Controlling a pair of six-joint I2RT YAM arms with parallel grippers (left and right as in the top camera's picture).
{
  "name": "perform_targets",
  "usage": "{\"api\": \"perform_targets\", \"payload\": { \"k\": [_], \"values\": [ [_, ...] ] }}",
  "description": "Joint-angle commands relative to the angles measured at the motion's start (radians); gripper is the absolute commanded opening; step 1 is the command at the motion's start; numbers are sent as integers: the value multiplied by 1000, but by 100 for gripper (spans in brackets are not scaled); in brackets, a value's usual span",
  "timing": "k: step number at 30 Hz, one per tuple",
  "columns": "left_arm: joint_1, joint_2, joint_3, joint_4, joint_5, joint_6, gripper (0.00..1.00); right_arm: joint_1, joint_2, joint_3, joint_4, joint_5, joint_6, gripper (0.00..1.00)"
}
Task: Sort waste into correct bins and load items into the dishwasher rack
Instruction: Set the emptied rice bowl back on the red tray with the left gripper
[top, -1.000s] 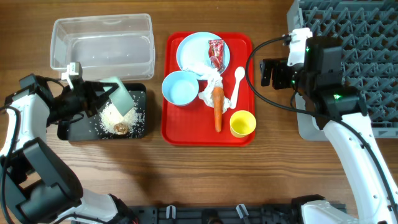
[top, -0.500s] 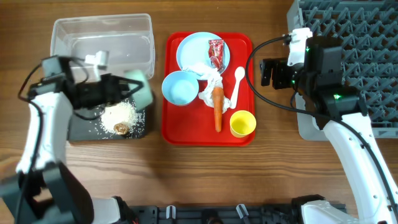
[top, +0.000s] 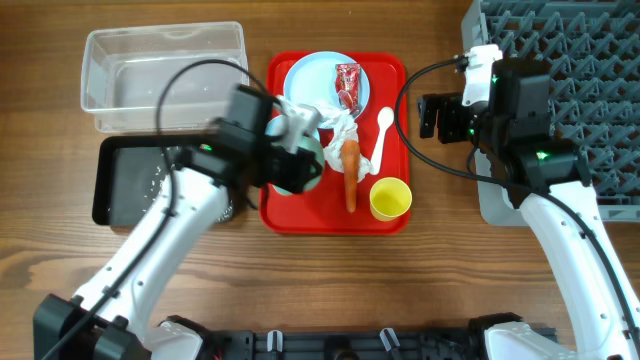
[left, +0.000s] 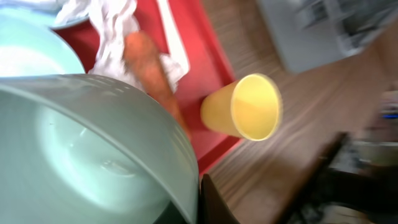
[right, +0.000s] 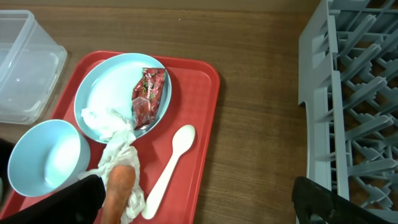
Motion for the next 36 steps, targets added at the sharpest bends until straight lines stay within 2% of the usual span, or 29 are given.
{"api": "perform_targets", "payload": {
  "k": [1, 4, 13, 22, 23, 25, 28, 29, 33, 36],
  "values": [
    [-130, 24, -3, -8, -330, -108, 4, -4, 10, 20, 0, 16, 8, 100],
    [-193, 68, -3, -14, -403, -126, 4, -4, 10, 20, -1, 16, 8, 100],
    [-237, 278, -3, 8, -410, -159, 4, -4, 10, 20, -2, 17, 7, 100],
    [-237, 315, -3, -19, -455, -208, 6, -4, 10, 20, -1, 17, 7, 100],
    [-237, 315, -3, -20, -454, -208, 8, -4, 10, 20, 0, 17, 7, 100],
    [-237, 315, -3, -24, -454, -208, 19, -4, 10, 20, 0, 17, 7, 100],
    [-237, 315, -2, -54, -447, -208, 51, -4, 10, 20, 0, 17, 7, 100],
    [-237, 314, 4, -77, -446, -208, 57, -4, 10, 20, 0, 17, 7, 100],
    [-229, 312, 87, -205, -455, -207, 61, -4, 10, 20, 4, 16, 7, 100],
    [-222, 311, 171, -237, -455, -206, 64, -4, 10, 20, 14, 13, 7, 100]
  ]
}}
